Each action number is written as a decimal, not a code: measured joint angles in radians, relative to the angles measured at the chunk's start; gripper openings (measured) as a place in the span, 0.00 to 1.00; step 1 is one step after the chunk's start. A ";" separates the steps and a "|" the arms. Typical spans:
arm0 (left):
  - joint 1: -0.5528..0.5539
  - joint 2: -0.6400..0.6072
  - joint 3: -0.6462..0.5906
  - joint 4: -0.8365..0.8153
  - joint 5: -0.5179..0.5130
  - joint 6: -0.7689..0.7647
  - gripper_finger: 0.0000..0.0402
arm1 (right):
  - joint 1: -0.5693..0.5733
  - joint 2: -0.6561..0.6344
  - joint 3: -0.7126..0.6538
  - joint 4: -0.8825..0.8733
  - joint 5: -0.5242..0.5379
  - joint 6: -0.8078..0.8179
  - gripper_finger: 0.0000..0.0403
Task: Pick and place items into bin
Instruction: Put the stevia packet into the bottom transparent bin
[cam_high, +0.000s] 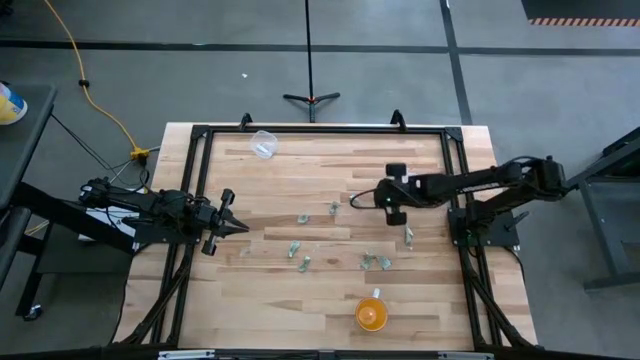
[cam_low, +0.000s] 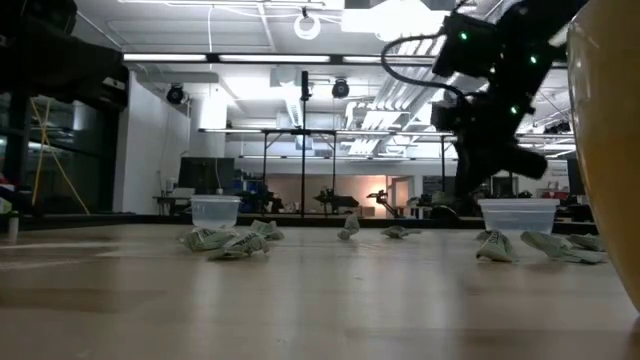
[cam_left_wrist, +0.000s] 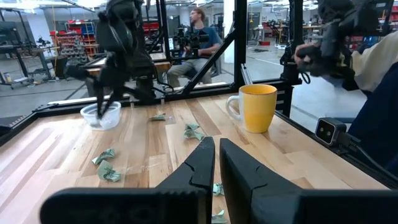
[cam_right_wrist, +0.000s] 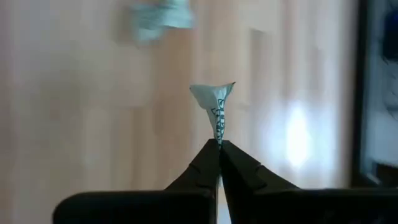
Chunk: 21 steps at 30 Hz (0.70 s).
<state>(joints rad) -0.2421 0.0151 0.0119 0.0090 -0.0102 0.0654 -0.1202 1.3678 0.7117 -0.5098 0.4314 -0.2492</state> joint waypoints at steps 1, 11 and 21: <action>0.000 0.000 0.000 0.000 0.000 0.000 0.16 | -0.002 0.000 0.031 -0.054 0.022 0.022 0.02; 0.000 0.000 0.000 0.000 0.000 0.000 0.16 | -0.054 -0.001 0.246 -0.580 0.113 0.268 0.01; 0.000 0.000 0.000 0.000 0.000 0.000 0.16 | -0.141 -0.001 0.169 -0.629 -0.055 0.292 0.00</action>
<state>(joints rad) -0.2424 0.0151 0.0117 0.0090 -0.0101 0.0654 -0.2609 1.3670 0.8810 -1.1393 0.3768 0.0427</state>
